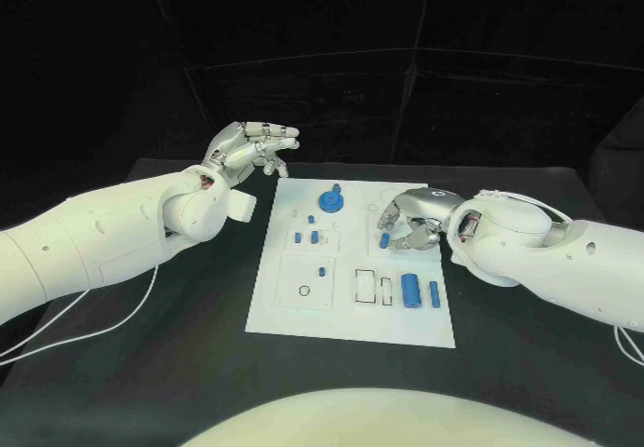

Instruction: Assemble the parts on the task board

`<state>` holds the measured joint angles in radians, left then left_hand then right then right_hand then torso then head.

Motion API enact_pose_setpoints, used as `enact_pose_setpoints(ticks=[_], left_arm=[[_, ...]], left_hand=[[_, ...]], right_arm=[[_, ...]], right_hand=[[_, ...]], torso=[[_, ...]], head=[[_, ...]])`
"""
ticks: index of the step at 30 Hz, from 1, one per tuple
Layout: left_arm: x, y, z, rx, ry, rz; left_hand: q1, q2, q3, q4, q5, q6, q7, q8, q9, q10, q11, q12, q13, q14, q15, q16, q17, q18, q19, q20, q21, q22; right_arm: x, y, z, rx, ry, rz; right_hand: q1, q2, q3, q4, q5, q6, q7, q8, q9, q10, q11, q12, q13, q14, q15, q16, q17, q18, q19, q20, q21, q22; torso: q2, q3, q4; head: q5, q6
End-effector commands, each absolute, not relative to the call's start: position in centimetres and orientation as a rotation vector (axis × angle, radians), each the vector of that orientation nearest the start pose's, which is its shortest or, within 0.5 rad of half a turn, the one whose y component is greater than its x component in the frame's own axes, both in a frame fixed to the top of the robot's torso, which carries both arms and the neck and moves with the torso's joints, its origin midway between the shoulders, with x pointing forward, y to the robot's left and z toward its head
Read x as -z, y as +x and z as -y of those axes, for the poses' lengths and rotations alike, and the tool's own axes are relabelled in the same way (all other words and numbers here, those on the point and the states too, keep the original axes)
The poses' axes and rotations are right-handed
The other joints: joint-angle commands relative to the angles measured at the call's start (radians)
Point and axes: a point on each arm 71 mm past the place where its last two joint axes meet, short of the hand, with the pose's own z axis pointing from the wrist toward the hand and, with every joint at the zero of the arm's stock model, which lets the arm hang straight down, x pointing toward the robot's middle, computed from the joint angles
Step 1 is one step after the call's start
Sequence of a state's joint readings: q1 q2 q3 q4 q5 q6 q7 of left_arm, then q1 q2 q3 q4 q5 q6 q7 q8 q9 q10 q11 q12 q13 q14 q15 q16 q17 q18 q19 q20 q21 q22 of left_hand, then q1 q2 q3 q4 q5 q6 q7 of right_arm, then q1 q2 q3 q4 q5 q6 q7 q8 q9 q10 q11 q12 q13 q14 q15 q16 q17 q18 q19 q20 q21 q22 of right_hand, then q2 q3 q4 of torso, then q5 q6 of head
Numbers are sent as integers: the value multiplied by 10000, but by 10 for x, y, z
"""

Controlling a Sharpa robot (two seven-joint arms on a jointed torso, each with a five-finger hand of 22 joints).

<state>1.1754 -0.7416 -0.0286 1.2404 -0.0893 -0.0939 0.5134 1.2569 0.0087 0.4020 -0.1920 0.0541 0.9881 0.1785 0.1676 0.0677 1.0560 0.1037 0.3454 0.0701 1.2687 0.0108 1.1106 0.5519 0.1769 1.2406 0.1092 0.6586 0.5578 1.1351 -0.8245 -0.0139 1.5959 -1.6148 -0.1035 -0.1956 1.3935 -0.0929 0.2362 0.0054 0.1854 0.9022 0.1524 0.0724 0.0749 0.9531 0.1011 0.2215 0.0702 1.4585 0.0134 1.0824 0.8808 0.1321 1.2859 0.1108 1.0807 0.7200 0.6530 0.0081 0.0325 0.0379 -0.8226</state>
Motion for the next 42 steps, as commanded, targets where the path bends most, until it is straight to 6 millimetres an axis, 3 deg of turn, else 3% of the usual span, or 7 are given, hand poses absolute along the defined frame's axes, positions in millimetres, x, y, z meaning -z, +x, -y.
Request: enact_pose_setpoints(ticks=[1, 5, 11, 19, 30, 42], left_arm=[[193, 530, -232, 16443, -9552, -13683], [193, 530, -231, 16455, -9549, -13689], [193, 530, -231, 16451, -9550, -13686], [194, 530, -232, 16439, -9560, -13698], [194, 531, -235, 16377, -9600, -13737], [195, 531, -237, 16308, -9633, -13753]], left_hand=[[77, 22, 16, -68, -11, -35, 36, 0, -8, -52, -11, 35, -16, -80, 22, -63, -10, 60, -65, 6, -52, -17], [70, 24, 21, -73, -13, -30, 38, 6, -6, -50, -9, 46, -14, -89, 22, -69, -28, 59, -67, 7, -57, -20], [70, 24, 21, -73, -13, -30, 38, 6, -6, -50, -9, 46, -14, -89, 22, -69, -28, 59, -67, 7, -57, -20], [70, 24, 21, -73, -13, -30, 38, 6, -6, -50, -9, 46, -14, -89, 22, -69, -28, 59, -67, 7, -57, -20], [46, 21, 18, -69, -14, -33, 43, 7, -7, -56, -3, 52, -15, -100, 26, -76, -50, 58, -70, 9, -63, -25], [36, 16, 15, -68, -15, -38, 46, 5, -8, -62, 0, 53, -16, -103, 28, -77, -55, 57, -71, 10, -66, -26]], right_arm=[[215, 460, 165, -5563, -3799, -18825], [217, 460, 160, -5648, -3871, -18869], [218, 461, 157, -5671, -3908, -18820], [220, 462, 157, -5345, -3971, -18722], [211, 462, 157, -5579, -3649, -17498], [196, 447, 158, -6440, -3124, -16615]], right_hand=[[11, 136, 79, -13, -74, 167, 19, 55, 14, 383, -61, 147, -6, 50, -101, 99, 113, 107, 173, -23, 174, 215], [41, 222, 244, 14, -113, 421, 8, 119, 35, 739, -113, 180, -43, 135, -146, 308, 335, 42, 341, -65, 410, 578], [172, 355, 710, -4, -237, 993, -19, 285, 90, 1446, -195, 188, -33, 294, -221, 859, 949, -103, 682, -138, 993, 1466], [309, 409, 1173, -120, -369, 1518, -43, 446, 133, 2014, -286, 101, -2, 319, -290, 1114, 1181, -162, 805, -208, 1283, 1867], [554, 444, 1939, -481, -639, 1681, -24, 396, 86, 2353, -306, -98, 35, 309, -306, 1285, 1307, -230, 900, -239, 1586, 2307], [541, 302, 2147, -660, -785, 1668, -8, 347, 49, 2665, -335, -34, 158, 323, -328, 1404, 1400, -296, 1017, -259, 1868, 2734]], torso=[[-1, -2, -6], [10, 7, -6], [-9, -8, -17], [-5, 1, -13], [-15, 0, -18], [-30, -16, -11]], head=[[10, -12], [31, -37], [32, -61], [30, -86], [39, -104], [34, -61]])
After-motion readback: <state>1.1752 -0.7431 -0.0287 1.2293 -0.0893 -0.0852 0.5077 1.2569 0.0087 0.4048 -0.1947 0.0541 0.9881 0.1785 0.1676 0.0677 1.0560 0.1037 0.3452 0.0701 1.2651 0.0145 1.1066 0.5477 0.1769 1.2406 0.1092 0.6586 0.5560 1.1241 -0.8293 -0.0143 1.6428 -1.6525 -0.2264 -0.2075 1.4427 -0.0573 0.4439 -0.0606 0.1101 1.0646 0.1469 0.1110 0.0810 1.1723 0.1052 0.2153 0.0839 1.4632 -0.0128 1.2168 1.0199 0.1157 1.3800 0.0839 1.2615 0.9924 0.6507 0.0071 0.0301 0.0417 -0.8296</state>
